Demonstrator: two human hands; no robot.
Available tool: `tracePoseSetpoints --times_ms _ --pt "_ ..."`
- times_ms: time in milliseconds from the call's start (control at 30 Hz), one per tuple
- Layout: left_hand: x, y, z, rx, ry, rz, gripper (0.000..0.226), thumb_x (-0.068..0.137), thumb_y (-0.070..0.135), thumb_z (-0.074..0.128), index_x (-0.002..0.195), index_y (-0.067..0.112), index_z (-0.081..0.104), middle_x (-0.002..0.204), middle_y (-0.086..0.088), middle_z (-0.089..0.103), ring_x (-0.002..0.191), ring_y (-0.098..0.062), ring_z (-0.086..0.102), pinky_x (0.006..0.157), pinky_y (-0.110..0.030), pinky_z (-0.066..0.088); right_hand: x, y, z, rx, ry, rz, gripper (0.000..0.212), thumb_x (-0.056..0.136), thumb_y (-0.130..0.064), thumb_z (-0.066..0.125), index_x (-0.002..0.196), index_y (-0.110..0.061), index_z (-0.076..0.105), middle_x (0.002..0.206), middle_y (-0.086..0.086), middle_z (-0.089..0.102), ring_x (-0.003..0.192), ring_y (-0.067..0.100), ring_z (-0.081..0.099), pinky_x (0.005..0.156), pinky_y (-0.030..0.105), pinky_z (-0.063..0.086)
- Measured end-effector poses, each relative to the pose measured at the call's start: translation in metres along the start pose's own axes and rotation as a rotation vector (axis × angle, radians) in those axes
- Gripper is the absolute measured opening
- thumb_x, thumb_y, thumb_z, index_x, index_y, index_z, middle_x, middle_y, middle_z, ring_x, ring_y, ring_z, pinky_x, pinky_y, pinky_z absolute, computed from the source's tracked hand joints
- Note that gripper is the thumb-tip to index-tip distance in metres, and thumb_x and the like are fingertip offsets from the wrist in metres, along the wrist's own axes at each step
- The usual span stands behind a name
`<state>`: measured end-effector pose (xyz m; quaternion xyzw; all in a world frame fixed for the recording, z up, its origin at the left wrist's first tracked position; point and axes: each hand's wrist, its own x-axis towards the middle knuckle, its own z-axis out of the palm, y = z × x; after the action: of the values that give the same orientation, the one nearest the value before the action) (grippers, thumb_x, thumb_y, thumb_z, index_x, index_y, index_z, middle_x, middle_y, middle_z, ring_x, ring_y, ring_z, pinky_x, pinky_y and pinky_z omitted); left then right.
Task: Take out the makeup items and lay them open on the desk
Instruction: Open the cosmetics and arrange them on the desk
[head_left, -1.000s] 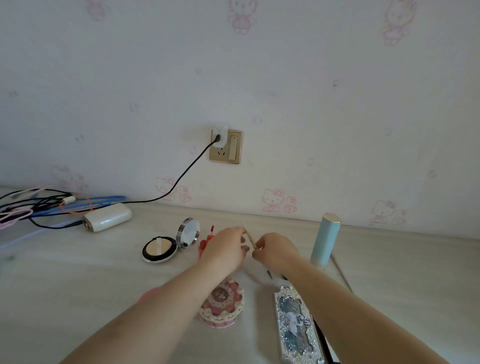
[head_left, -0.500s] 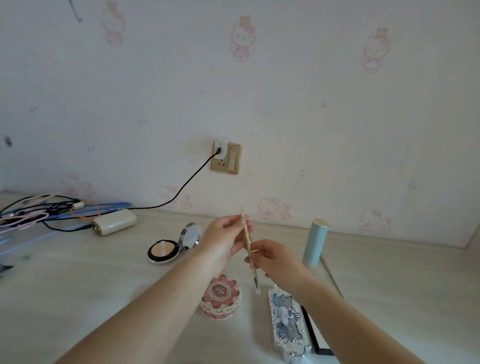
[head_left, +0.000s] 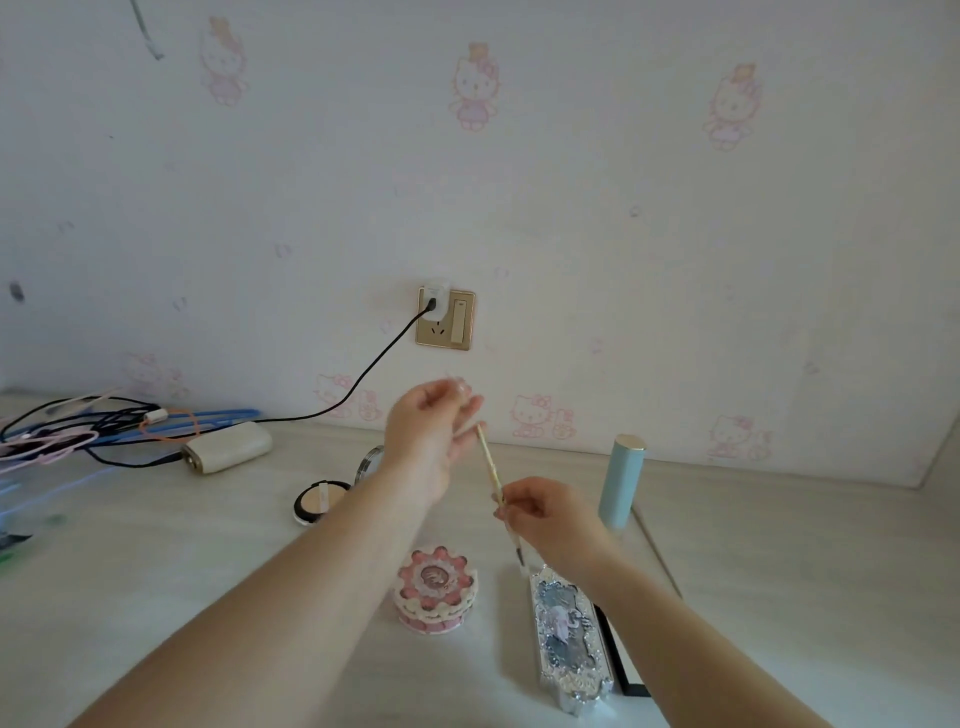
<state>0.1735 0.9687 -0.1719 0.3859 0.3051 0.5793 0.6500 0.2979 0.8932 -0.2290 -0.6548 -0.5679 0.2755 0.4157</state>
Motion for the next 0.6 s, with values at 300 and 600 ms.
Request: tracePoseSetpoints --times_ms 300,600 --pt "0.008 -0.009 -0.024 0.520 -0.076 0.062 0.003 0.087 0.013 0.064 0.085 0.014 0.062 0.085 -0.005 0.063 0.072 -0.012 0.059 0.069 -0.027 0.053 0.008 0.024 0.003 0.095 0.125 0.121 0.008 0.087 -0.019 0.062 0.095 -0.021 0.065 0.084 -0.003 0.069 0.079 0.013 0.063 0.067 0.018 0.046" --pt "0.019 -0.063 -0.038 0.980 -0.161 0.002 0.020 0.085 0.012 0.066 0.074 0.015 0.050 0.084 -0.006 0.067 0.078 -0.019 0.070 0.067 -0.037 0.059 0.037 0.035 -0.001 0.035 0.149 0.228 0.019 0.084 -0.022 0.066 0.101 -0.013 0.067 0.074 -0.004 0.065 0.070 0.013 0.060 0.063 0.028 0.047"
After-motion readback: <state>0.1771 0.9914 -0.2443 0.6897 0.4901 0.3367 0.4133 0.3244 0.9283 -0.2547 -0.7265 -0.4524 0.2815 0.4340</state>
